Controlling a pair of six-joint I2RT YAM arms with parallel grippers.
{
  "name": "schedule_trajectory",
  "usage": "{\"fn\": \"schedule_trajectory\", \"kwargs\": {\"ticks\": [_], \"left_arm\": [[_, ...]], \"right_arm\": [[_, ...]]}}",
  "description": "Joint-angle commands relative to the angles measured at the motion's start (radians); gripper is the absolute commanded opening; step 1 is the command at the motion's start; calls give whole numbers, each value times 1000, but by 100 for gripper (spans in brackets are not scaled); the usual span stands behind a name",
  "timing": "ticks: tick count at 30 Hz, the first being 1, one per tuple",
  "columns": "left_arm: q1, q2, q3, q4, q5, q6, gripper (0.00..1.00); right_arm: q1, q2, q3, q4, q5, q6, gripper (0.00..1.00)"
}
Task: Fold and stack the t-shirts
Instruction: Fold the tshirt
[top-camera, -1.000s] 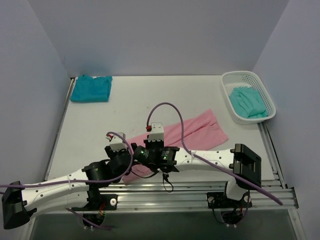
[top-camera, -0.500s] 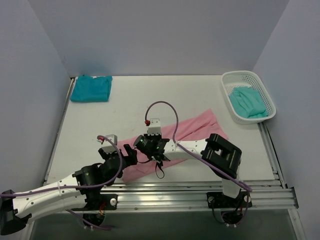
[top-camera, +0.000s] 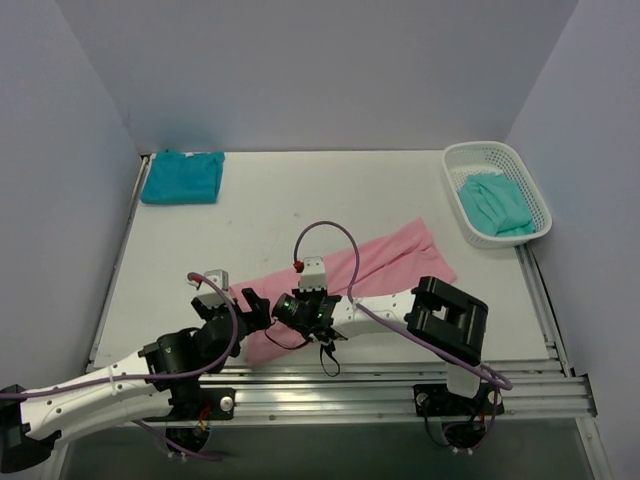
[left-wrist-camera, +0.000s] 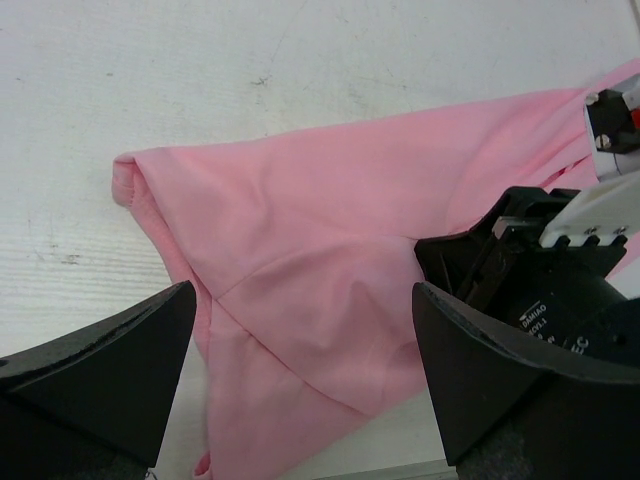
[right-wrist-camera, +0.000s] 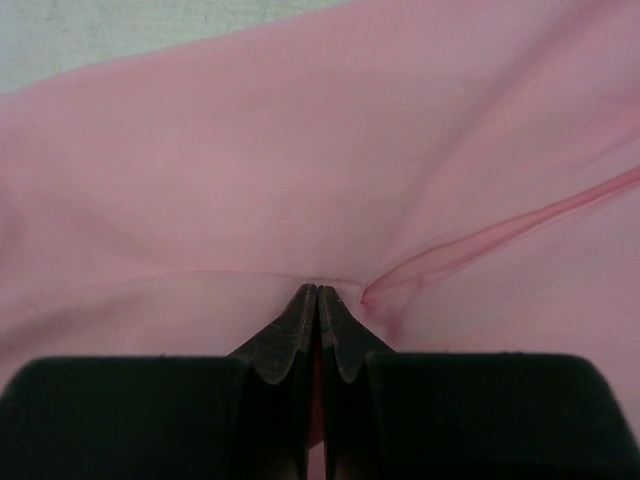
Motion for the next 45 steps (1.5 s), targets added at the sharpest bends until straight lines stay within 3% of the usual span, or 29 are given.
{"fn": "schedule_trajectory", "kwargs": {"ticks": [1, 14, 16, 18, 20, 21, 22, 25, 32, 37, 41, 42, 44, 45], "left_arm": [[-2, 6, 14, 4, -28, -1, 98], [-2, 36, -11, 15, -74, -88, 98], [-2, 61, -24, 39, -86, -98, 98], [-2, 102, -26, 78, -101, -99, 98], [0, 154, -12, 111, -114, -99, 98], [0, 173, -5, 124, -117, -95, 97], [1, 189, 17, 133, -123, -83, 97], [3, 245, 60, 178, -126, -41, 97], [14, 292, 95, 280, -109, 13, 97], [14, 360, 19, 455, -36, -122, 99], [12, 501, -24, 537, -14, -249, 76], [12, 527, -17, 531, -12, -274, 60], [12, 597, 28, 477, -19, -299, 45], [12, 619, 48, 451, -26, -346, 30]], "right_arm": [[15, -47, -38, -49, 34, 65, 0], [20, 8, -87, 16, 14, 96, 0], [23, -15, -78, -3, 42, 99, 0], [55, -32, -32, -134, 155, 127, 0], [99, -64, 13, -216, 236, 163, 17], [112, -75, 60, -292, 305, 176, 30], [124, -101, 83, -326, 335, 186, 64], [153, -156, 168, -446, 411, 216, 100], [202, -288, 228, -543, 476, 214, 100], [209, -374, 202, -609, 511, 269, 100], [210, -435, 183, -671, 533, 305, 100], [209, -446, 182, -685, 542, 312, 100], [209, -483, 176, -728, 550, 341, 100], [210, -493, 171, -742, 559, 349, 100]]}}
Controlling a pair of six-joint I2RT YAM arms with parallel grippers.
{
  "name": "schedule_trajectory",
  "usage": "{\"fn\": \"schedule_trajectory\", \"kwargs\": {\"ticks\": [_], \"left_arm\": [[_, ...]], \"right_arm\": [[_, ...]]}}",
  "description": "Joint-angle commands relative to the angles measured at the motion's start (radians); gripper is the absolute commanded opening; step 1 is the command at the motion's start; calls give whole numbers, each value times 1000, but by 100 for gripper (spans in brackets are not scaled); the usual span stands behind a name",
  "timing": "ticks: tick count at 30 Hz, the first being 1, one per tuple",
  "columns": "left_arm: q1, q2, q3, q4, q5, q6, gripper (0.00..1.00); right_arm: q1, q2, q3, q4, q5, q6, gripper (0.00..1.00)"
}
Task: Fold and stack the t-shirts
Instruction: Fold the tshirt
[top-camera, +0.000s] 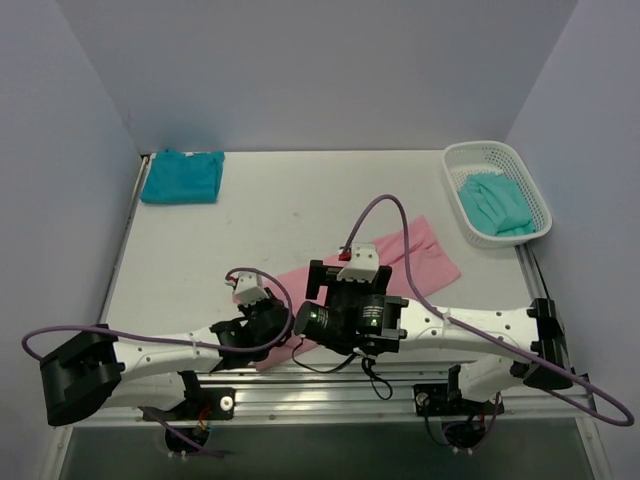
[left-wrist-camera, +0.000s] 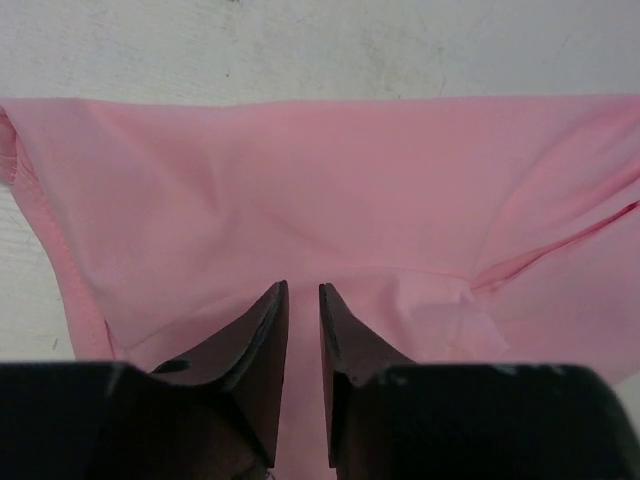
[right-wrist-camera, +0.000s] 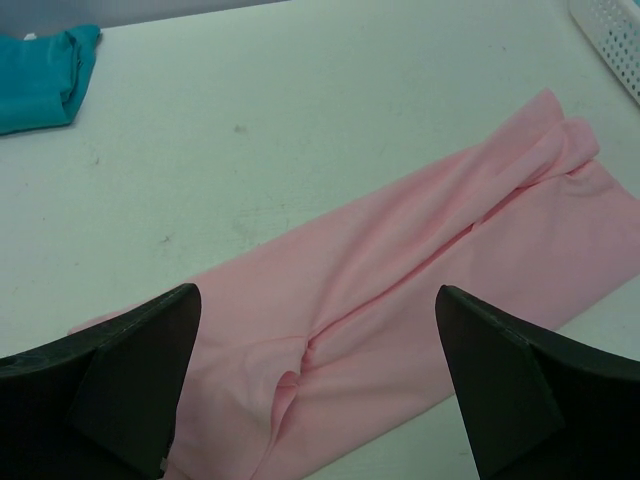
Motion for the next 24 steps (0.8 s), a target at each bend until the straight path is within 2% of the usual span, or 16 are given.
{"fn": "schedule_trajectory", "kwargs": {"ticks": [1, 2, 3, 5, 9, 11, 17, 20, 24], "left_arm": [[-1, 70, 91, -60, -6, -138, 26], [-1, 104, 102, -76, -9, -152, 21], [-1, 115, 110, -88, -11, -175, 12], [0, 142, 122, -113, -14, -198, 8], [2, 173, 117, -139, -20, -268, 6], [2, 188, 101, -178, -31, -323, 2], [13, 213, 36, -159, -40, -426, 2], [45, 259, 9, -105, -19, -439, 2], [140, 349, -30, 92, 70, -347, 2]], "right_arm": [[2, -89, -16, -124, 95, 83, 100], [0, -103, -20, -138, 97, 91, 100], [2, -117, -29, -144, 100, 95, 100], [0, -154, -40, -153, 101, 100, 100], [2, -200, -57, -184, 107, 117, 100], [2, -218, -57, -218, 115, 132, 100], [0, -260, -54, -281, 133, 174, 100], [0, -278, -55, -284, 141, 169, 100], [0, -292, -48, -299, 158, 168, 100]]}}
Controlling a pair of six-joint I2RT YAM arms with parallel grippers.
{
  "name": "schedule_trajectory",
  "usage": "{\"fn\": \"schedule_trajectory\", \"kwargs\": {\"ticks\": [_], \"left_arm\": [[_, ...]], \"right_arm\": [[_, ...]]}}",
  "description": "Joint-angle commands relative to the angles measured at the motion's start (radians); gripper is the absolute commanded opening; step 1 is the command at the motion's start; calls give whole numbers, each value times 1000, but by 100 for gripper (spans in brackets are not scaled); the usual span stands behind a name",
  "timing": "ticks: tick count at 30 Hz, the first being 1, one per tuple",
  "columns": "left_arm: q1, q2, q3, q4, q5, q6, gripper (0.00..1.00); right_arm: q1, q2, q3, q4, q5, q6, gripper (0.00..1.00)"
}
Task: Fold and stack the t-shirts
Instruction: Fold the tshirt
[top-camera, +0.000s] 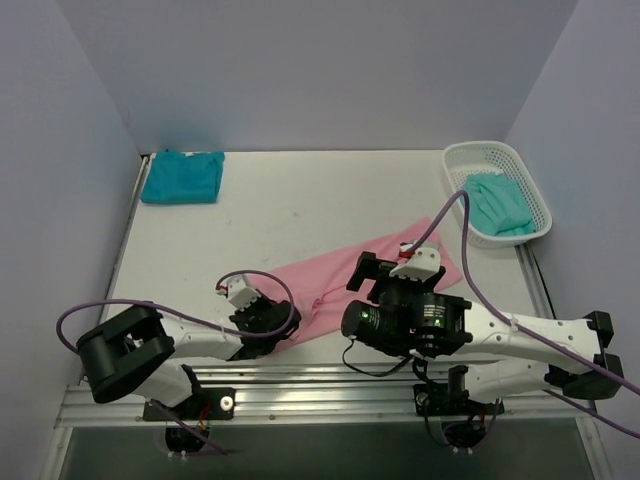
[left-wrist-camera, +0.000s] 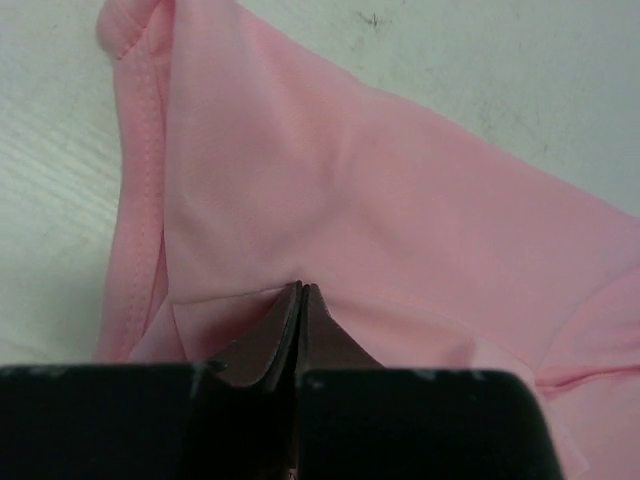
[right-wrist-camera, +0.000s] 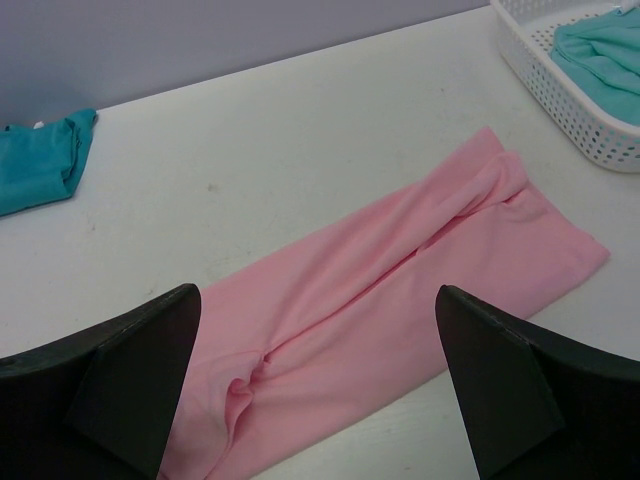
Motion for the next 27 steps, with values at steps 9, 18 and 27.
{"fn": "schedule_trajectory", "kwargs": {"ticks": [9, 18, 27], "left_arm": [[310, 325, 24, 492, 307, 296, 2], [486, 349, 301, 428, 441, 485, 2], [648, 559, 656, 395, 549, 546, 2]], "right_arm": [[-7, -49, 27, -100, 120, 18, 100], [-59, -48, 55, -48, 149, -76, 100], [-159, -60, 65, 61, 123, -241, 100]]}}
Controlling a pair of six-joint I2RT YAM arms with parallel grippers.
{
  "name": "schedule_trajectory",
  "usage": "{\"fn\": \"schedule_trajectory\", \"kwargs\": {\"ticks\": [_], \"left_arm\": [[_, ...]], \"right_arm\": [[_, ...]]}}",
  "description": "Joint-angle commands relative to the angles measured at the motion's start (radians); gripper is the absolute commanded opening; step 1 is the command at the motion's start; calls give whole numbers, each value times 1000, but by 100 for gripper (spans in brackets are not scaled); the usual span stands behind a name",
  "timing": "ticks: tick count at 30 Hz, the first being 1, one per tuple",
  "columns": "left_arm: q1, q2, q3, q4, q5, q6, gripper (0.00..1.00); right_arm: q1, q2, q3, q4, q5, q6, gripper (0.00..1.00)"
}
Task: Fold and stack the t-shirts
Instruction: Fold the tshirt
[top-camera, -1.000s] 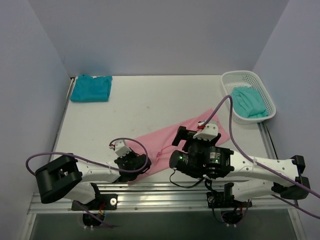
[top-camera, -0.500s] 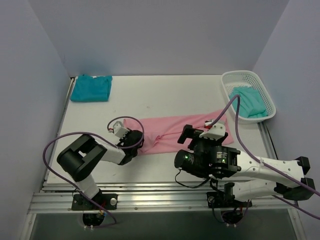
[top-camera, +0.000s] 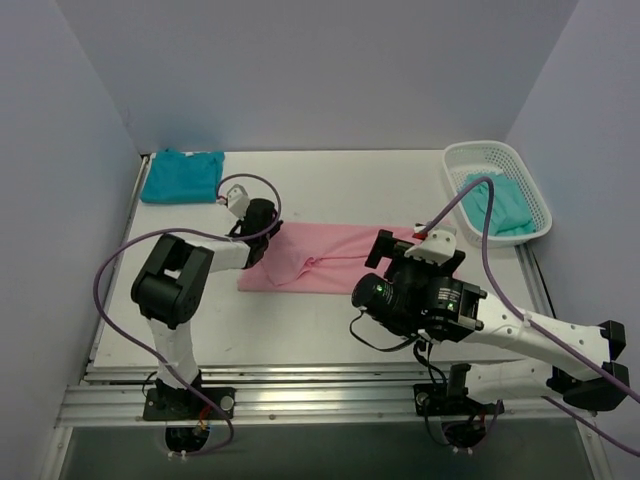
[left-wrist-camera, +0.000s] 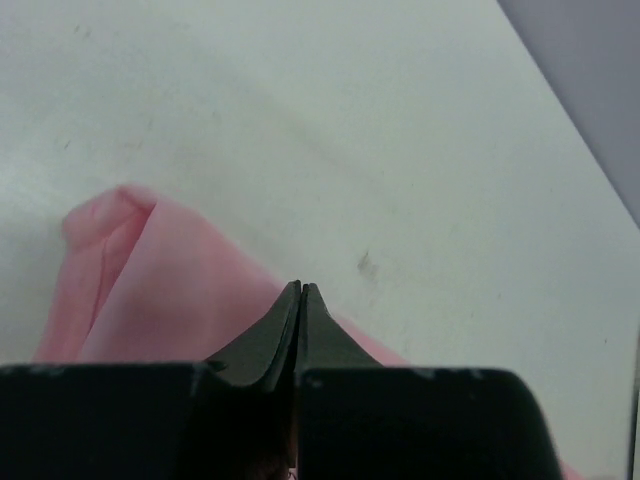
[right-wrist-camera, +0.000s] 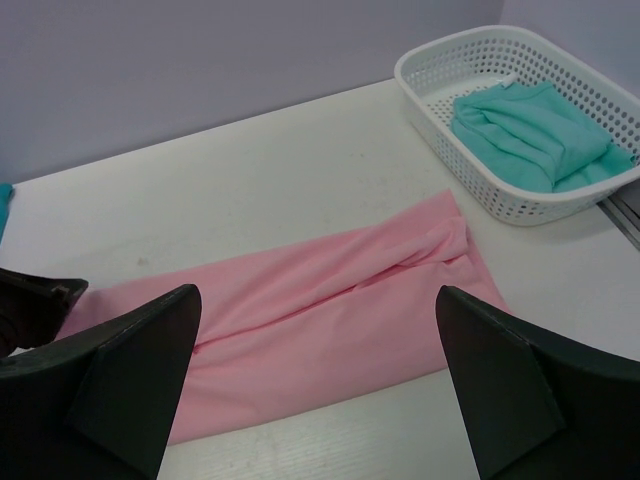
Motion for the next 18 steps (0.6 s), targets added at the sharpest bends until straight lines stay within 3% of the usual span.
{"fn": "schedule_trajectory", "kwargs": {"ticks": [1, 7, 10, 16, 18], "left_arm": [[53, 114, 121, -15, 88, 45, 2], [122, 254, 314, -29, 226, 13, 2], [128, 276, 396, -57, 226, 27, 2], [143, 259, 535, -61, 243, 137, 2], [156, 232, 554, -66, 290, 180, 9]], "right_arm": [[-25, -27, 40, 27, 39, -73, 100], [-53, -53, 71, 10, 55, -112, 100], [-59, -56, 77, 11, 67, -126, 100], [-68, -47, 71, 39, 76, -145, 100], [-71, -44, 63, 101, 60, -190, 100]]}}
